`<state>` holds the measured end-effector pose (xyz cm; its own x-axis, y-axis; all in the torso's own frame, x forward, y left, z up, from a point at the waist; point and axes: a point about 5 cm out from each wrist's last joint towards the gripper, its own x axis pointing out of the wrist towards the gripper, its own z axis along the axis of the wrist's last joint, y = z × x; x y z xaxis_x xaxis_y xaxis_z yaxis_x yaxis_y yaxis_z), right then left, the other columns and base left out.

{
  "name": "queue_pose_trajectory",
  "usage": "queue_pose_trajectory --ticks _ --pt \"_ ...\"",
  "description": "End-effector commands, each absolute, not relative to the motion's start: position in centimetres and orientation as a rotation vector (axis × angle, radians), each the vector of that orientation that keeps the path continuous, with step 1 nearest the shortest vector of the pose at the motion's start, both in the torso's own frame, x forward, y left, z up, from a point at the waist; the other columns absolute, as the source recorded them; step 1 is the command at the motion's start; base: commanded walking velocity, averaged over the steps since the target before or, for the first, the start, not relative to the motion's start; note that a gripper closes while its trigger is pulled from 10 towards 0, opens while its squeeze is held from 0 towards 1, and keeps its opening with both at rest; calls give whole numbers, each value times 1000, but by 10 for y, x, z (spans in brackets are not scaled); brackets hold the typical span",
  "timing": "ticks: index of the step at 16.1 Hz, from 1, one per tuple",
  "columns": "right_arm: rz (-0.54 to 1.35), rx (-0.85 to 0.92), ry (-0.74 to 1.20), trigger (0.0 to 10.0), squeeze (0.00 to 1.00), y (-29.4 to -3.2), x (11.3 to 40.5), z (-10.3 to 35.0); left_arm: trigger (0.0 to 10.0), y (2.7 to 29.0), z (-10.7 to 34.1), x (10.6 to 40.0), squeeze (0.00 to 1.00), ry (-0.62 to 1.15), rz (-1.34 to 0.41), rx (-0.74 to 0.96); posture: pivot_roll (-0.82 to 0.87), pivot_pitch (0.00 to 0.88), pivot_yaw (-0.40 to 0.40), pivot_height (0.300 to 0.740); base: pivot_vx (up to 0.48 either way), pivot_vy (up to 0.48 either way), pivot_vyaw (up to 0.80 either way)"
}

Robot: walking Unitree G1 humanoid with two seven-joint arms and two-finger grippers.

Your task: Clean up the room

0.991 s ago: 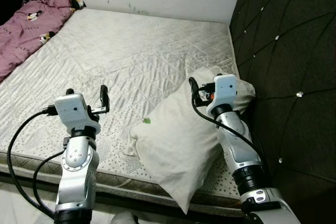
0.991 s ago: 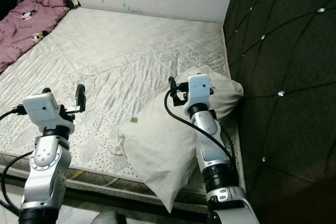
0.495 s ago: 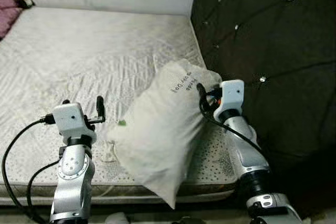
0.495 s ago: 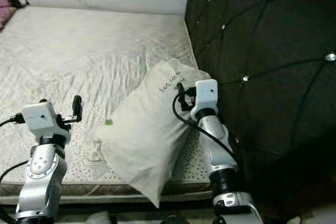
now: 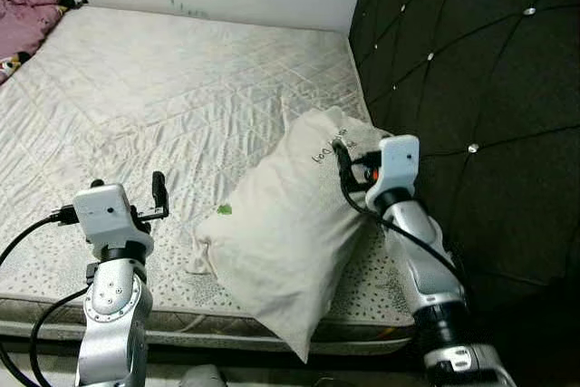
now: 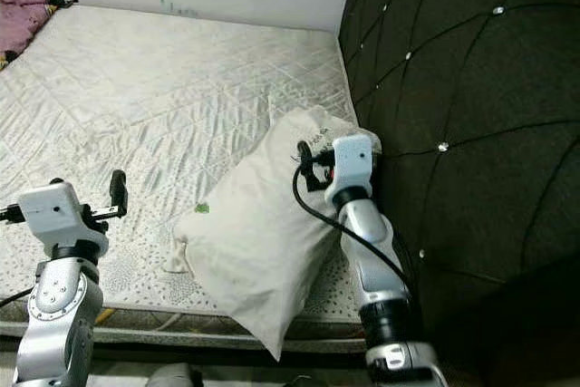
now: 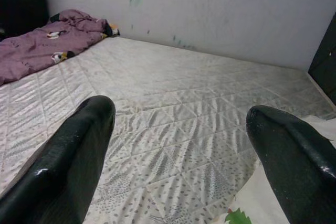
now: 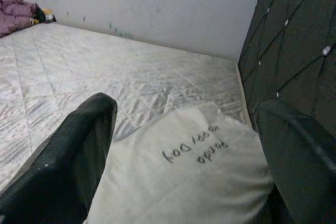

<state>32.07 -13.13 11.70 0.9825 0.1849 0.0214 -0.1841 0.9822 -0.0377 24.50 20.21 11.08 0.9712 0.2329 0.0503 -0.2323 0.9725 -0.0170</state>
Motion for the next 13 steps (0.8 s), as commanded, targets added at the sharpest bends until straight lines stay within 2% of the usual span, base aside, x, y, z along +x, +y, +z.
queue_pose_trajectory --ticks 1,11,13 --pt "186 -36 -40 10000 0 -133 320 123 10000 199 113 245 0 -53 229 -15 60 0 -76 740 0 0 0" --pt "215 -41 -23 10000 0 -134 317 125 10000 198 115 247 0 -41 236 -38 52 3 -86 610 0 0 0" --pt "224 -50 -19 10000 0 -134 317 125 10000 198 115 247 0 -41 244 -36 52 4 -86 610 0 0 0"
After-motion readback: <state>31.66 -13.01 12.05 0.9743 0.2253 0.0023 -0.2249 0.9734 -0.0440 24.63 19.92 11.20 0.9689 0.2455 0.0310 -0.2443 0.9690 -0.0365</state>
